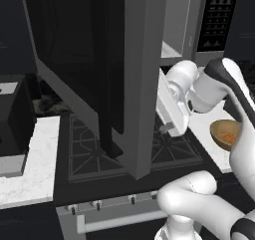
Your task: Open the microwave, place the bowl with waffle inside the microwave, then close the microwave door and turn it on.
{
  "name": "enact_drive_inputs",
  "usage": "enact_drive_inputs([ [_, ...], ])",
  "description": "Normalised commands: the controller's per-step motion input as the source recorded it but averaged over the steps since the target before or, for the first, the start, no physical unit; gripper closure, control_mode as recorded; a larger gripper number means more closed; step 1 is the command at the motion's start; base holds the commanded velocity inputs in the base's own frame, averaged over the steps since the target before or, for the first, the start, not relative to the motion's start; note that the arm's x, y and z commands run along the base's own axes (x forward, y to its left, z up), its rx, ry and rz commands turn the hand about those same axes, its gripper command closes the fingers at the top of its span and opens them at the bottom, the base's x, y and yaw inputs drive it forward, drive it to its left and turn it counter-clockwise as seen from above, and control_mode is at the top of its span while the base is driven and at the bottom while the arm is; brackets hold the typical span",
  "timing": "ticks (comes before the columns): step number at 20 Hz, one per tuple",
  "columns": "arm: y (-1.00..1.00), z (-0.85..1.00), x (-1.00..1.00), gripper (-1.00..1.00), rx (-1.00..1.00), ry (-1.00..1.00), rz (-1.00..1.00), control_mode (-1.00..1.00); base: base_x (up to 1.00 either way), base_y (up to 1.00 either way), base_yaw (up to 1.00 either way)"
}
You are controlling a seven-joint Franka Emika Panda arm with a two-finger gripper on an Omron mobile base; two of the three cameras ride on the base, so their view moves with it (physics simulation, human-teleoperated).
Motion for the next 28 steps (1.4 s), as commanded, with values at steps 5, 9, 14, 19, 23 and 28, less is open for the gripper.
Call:
enact_drive_inputs([
  [5,-1.00,0.00,-0.16,-1.00,-0.13,-0.49,-0.06,-1.00,0.00,0.00,0.00],
  [9,-1.00,0.00,-0.04,-1.00,-0.23,-0.42,-0.14,-1.00,0.00,0.00,0.00],
  [14,-1.00,-0.06,0.00,-1.00,-0.15,-0.19,-0.31,-1.00,0.00,0.00,0.00],
  [19,-1.00,-0.16,0.00,-1.00,0.00,0.00,-0.48,-1.00,0.00,0.00,0.00],
  [23,-1.00,-0.27,0.00,-1.00,0.00,0.00,-0.43,-1.00,0.00,0.00,0.00],
  [28,-1.00,-0.56,0.05,-1.00,0.00,-0.02,-0.43,-1.00,0.00,0.00,0.00],
])
